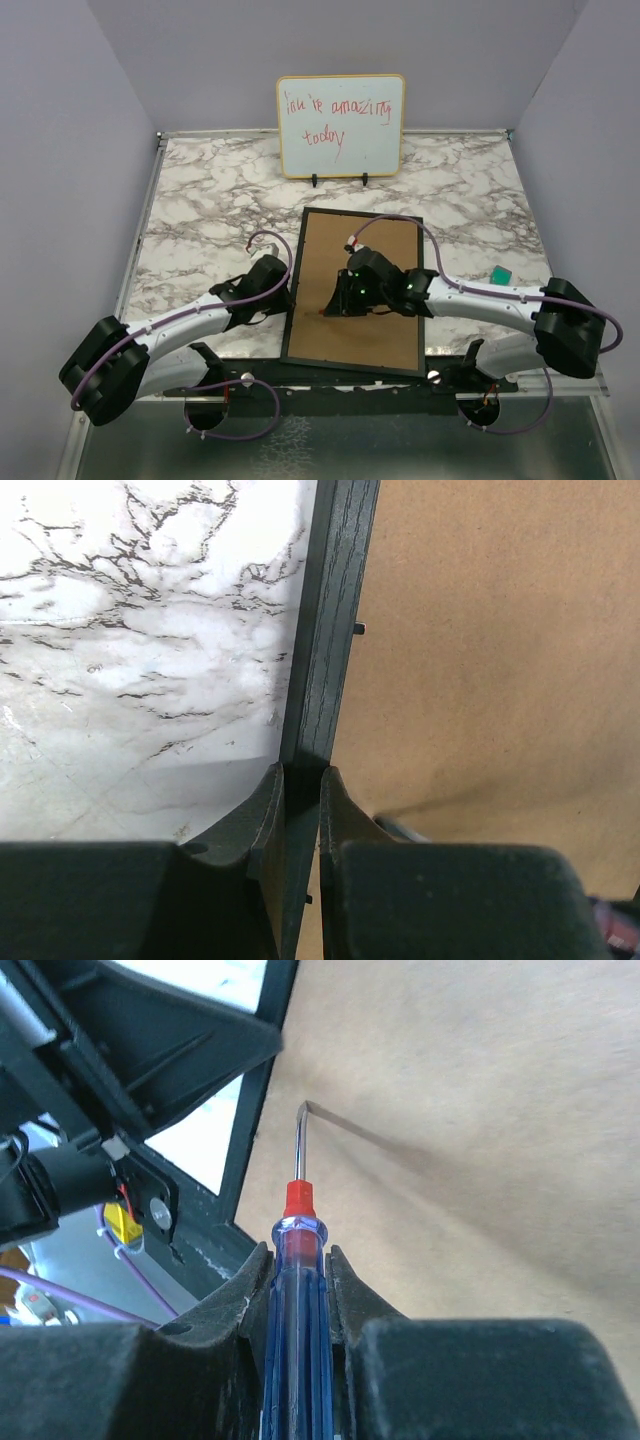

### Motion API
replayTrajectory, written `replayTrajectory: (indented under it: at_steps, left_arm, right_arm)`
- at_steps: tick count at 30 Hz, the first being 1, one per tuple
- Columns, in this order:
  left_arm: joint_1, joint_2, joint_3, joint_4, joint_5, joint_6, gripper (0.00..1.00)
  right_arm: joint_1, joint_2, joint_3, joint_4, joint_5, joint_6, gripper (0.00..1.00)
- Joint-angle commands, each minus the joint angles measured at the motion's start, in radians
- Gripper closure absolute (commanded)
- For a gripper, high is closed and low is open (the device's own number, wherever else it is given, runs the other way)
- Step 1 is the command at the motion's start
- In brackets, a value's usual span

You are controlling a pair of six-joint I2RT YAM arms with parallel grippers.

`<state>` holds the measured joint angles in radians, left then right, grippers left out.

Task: Take the photo out of the frame
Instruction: Release the photo frame item from the photo frame.

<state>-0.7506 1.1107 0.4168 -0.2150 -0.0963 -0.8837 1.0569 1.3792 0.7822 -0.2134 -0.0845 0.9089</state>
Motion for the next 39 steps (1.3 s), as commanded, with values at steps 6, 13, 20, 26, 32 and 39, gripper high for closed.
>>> replayTrajectory:
  at_steps: [6,13,20,26,32,39]
  left_arm:
    - [-0.006,0.005,-0.035,-0.12,0.005,-0.011,0.78]
    - [-0.006,-0.009,-0.025,-0.116,0.021,0.025,0.63]
    - [-0.006,0.045,-0.004,-0.108,0.049,0.051,0.6]
    - [-0.006,0.054,-0.004,-0.109,0.045,0.062,0.66]
    - [-0.006,0.058,-0.028,-0.112,0.044,0.052,0.81]
    - [-0.006,0.057,-0.029,-0.114,0.04,0.054,0.93]
  right_arm:
    - [-0.174,-0.072,-0.076,0.139,-0.143,-0.075,1.0]
    - [-0.277,-0.003,-0.081,0.284,-0.308,-0.13,0.99]
    - [-0.3,0.102,-0.063,0.34,-0.356,-0.154,0.99]
    - [-0.317,0.13,-0.09,0.379,-0.374,-0.172,1.0]
    - [-0.33,0.159,-0.097,0.394,-0.38,-0.197,1.0]
    - [-0.334,0.183,-0.108,0.419,-0.379,-0.229,1.0]
